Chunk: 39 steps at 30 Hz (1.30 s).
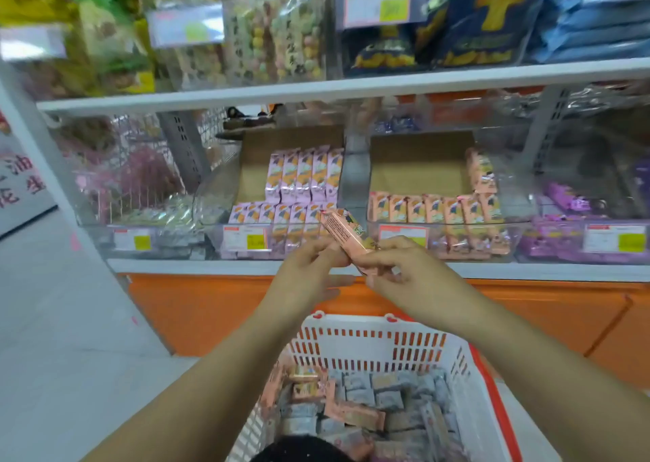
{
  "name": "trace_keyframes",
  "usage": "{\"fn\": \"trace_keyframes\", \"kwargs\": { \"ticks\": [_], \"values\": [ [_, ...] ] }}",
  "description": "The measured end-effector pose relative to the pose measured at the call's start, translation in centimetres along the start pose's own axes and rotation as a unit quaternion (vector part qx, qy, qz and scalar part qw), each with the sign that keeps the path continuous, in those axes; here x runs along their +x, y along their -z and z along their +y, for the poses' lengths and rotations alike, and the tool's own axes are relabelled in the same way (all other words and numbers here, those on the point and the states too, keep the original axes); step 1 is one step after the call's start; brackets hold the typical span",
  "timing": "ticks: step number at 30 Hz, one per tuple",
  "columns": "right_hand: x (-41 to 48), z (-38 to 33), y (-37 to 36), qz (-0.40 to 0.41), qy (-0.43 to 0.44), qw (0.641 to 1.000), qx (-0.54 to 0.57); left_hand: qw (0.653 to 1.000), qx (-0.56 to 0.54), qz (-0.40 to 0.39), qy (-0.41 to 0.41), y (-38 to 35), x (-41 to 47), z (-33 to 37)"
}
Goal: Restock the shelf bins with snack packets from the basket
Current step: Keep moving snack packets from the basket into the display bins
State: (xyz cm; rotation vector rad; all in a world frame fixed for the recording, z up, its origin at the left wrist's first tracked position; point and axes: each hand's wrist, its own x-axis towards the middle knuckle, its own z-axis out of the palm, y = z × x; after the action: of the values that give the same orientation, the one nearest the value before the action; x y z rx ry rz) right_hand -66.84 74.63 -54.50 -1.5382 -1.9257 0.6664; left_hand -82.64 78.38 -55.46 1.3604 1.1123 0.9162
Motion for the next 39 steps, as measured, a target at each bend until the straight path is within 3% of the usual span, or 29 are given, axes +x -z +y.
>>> {"fn": "trace_keyframes", "kwargs": {
  "ticks": [2, 11, 14, 18, 22, 28, 33, 39],
  "values": [
    [-0.3, 0.2, 0.7, 0.033, 0.008, 0.999, 0.024, 0.999, -0.037, -0.001, -0.012, -1.5, 0.0, 1.6],
    [-0.4, 2.5, 3.9, 0.175, 0.019, 0.983, 0.055, 0.995, 0.003, 0.016, -0.097, -8.2, 4.4, 5.5],
    [0.0, 4.9, 5.3, 0.233, -0.01, 0.972, 0.035, 0.995, 0.023, 0.003, -0.097, -10.6, 7.0, 5.7],
    [0.4, 9.0, 7.9, 0.36, -0.118, 0.922, -0.085, 0.992, 0.081, 0.017, -0.095, -13.3, 10.8, 5.5],
    [0.6, 12.0, 8.9, 0.335, -0.216, 0.91, -0.117, 0.987, 0.128, 0.039, -0.085, -15.4, 14.6, 5.3],
    [1.4, 12.7, 8.3, 0.372, -0.207, 0.903, -0.055, 0.971, 0.214, 0.062, -0.088, -17.6, 19.9, 5.3],
    [2.1, 12.9, 7.7, 0.408, -0.199, 0.89, -0.041, 0.965, 0.255, 0.015, -0.066, -19.1, 22.2, 5.1],
    [2.4, 13.1, 7.7, 0.422, -0.198, 0.884, -0.026, 0.894, 0.415, -0.036, -0.164, -20.5, 22.3, 3.6]
  ]
}}
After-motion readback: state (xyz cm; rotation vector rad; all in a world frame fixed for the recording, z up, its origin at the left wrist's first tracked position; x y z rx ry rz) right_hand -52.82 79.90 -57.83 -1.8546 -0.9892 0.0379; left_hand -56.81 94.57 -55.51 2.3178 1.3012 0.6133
